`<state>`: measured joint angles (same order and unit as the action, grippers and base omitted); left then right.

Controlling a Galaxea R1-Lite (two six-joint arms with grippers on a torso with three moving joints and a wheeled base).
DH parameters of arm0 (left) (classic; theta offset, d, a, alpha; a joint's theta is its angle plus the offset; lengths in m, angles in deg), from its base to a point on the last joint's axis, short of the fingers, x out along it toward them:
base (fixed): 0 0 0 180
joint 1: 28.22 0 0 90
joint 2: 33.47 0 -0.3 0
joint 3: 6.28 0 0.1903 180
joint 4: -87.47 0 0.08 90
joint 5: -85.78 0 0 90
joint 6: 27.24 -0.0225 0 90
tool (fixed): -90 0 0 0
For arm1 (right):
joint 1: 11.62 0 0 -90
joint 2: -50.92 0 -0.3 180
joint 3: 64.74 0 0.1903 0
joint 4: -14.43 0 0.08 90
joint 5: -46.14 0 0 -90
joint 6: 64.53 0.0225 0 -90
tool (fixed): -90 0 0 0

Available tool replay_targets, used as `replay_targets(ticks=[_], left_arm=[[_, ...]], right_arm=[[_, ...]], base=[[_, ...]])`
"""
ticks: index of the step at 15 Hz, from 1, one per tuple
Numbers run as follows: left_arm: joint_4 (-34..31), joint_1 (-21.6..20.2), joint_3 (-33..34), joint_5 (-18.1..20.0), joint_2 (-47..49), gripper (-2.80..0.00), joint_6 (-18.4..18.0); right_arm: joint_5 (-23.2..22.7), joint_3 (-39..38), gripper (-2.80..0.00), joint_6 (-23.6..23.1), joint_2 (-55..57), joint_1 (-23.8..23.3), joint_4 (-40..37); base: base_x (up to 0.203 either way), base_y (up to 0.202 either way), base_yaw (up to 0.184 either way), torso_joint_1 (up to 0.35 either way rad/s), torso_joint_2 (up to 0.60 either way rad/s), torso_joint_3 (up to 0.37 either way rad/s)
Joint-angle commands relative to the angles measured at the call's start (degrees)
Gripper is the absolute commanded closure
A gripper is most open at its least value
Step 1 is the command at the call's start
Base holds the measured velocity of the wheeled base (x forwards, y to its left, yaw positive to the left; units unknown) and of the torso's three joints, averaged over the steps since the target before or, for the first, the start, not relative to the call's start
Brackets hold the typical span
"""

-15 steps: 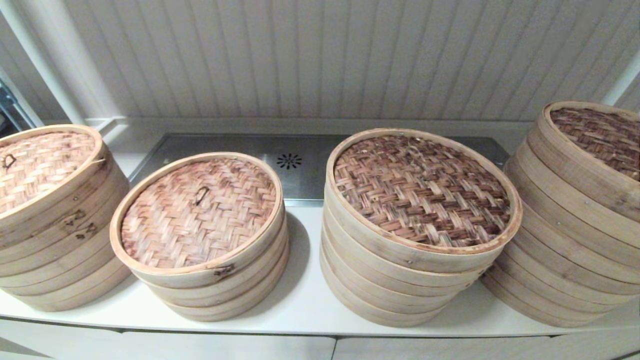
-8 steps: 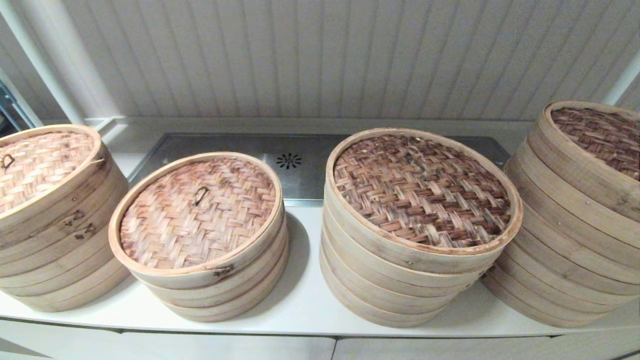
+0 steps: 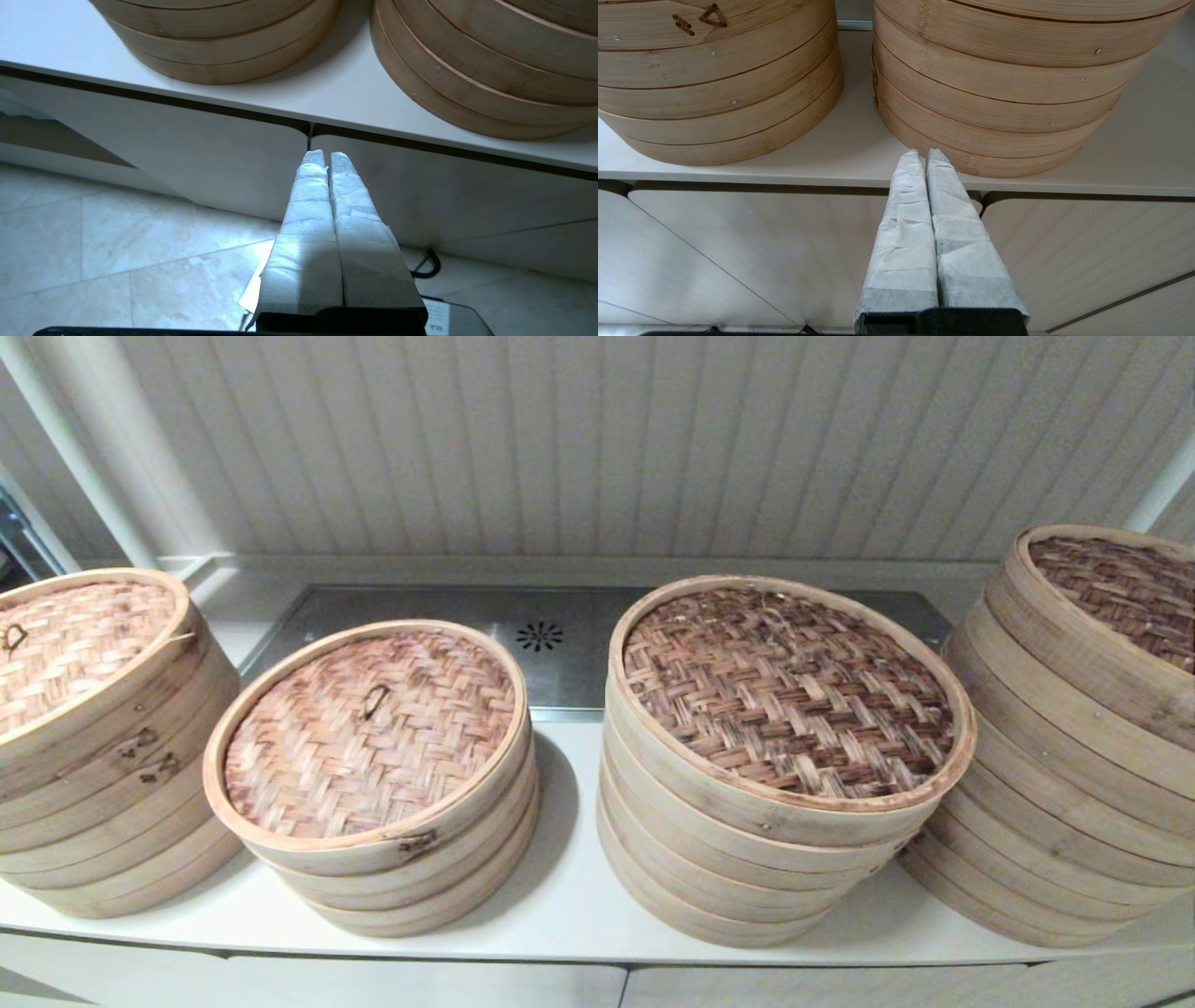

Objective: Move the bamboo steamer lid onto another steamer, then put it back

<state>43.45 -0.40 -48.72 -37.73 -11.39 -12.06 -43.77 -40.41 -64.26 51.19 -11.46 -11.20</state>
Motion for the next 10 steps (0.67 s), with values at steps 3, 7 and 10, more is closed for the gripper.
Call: replay_targets(ticks=[3,7,10], left_arm=[[10.0,-14.1,7.8,10.9,-5.4,0.00,-8.3],[26.2,-24.8,18.9,28.8,-8.0,0.00,-15.4],[21.9,-27.0,18.5,34.5,-18.2,0.00,-17.4]], right_arm=[[0.0,0.0,0.00,0.0,0.1,0.0,0.0],[0.0,0.0,0.00,0.0,0.1,-0.1,0.0],[0.0,0.0,0.00,0.0,0.1,-0.1,0.0]], base=[[0.000,0.000,0.000,0.000,0.00,0.000],[0.000,0.000,0.000,0.000,0.00,0.000],[0.000,0.000,0.000,0.000,0.00,0.000]])
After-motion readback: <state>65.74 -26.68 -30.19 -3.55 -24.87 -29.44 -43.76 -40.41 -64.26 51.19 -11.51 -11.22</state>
